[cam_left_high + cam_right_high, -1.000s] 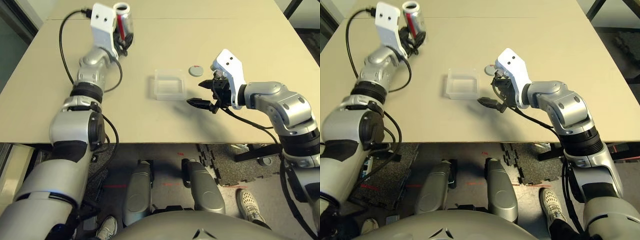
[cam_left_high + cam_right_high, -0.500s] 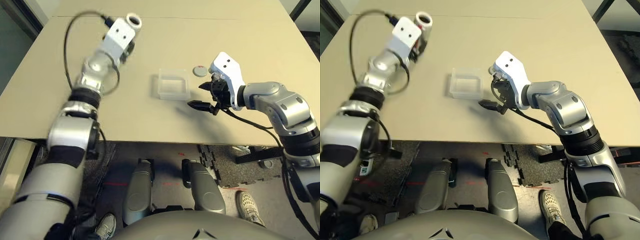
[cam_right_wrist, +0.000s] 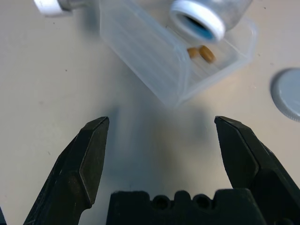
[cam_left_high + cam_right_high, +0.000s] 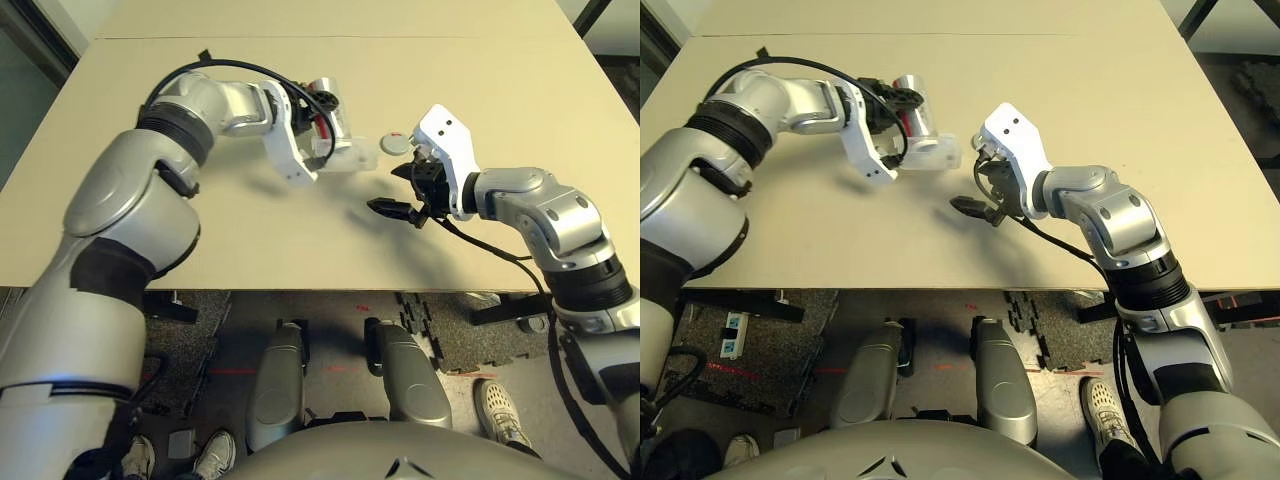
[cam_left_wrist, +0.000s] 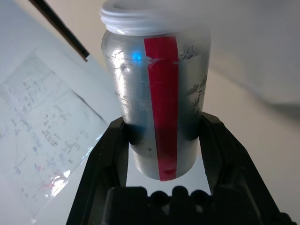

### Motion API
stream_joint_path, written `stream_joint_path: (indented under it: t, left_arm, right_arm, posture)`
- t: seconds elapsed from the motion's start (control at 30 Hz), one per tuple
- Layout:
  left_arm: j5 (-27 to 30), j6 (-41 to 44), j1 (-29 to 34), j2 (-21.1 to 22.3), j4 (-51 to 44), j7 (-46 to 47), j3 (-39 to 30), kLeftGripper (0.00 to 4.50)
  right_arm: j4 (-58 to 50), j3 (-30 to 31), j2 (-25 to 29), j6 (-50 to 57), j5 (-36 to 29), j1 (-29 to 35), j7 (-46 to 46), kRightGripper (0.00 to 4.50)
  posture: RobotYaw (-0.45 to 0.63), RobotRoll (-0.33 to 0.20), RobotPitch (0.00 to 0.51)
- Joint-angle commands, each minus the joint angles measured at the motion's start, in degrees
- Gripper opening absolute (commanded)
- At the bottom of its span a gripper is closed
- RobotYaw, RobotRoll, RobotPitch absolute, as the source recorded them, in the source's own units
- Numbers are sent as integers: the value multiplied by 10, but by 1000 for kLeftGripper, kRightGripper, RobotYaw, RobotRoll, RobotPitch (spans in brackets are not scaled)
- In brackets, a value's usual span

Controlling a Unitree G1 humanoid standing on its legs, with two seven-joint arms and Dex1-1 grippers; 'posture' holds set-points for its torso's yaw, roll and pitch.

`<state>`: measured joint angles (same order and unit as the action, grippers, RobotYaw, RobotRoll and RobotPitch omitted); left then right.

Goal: Pour the medicine from the bottle into the box.

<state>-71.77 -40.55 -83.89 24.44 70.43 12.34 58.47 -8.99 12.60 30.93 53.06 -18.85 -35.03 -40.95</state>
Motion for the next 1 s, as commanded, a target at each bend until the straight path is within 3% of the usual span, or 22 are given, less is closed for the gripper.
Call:
stream_joint_path:
  t: [0.03,0.23,0.43,0.5,0.6,0.67,0.73,0.9,1.0]
  left_arm:
    - [15,4,-16,11,20,9,-15,2355]
    - [47,-1,-10,29,30,-4,-47,2355]
    - [134,-22,12,46,27,-65,-120,2355]
    - [203,-27,30,49,28,-116,-179,2355]
    - [372,14,71,35,31,-234,-323,2355]
    - [525,138,99,4,35,-311,-465,2355]
    - [619,225,123,-13,24,-334,-558,2355]
    - [702,282,219,-37,-58,-306,-644,2355]
    - [717,300,280,-60,-108,-296,-653,2355]
  right_arm:
    - [-5,-11,1,-1,0,6,3,4500]
    - [-7,-10,5,1,-1,6,0,4500]
    - [-2,-6,9,-2,0,1,-8,4500]
    - [-1,-6,9,-3,0,0,-9,4500]
    - [4,-7,9,-7,2,-2,-10,4500]
    - [10,-11,9,-12,5,-3,-7,4500]
    - [20,-14,10,-18,9,-3,-3,4500]
    - [44,-31,4,-26,12,-8,14,4500]
    - [71,-49,2,-32,17,-20,26,4500]
  posture:
    - [39,0,144]
    - [50,0,146]
    - [68,0,150]
    - [69,0,154]
    - [74,0,158]
    - [77,0,159]
    - [76,0,161]
    - [82,0,160]
    - [84,0,164]
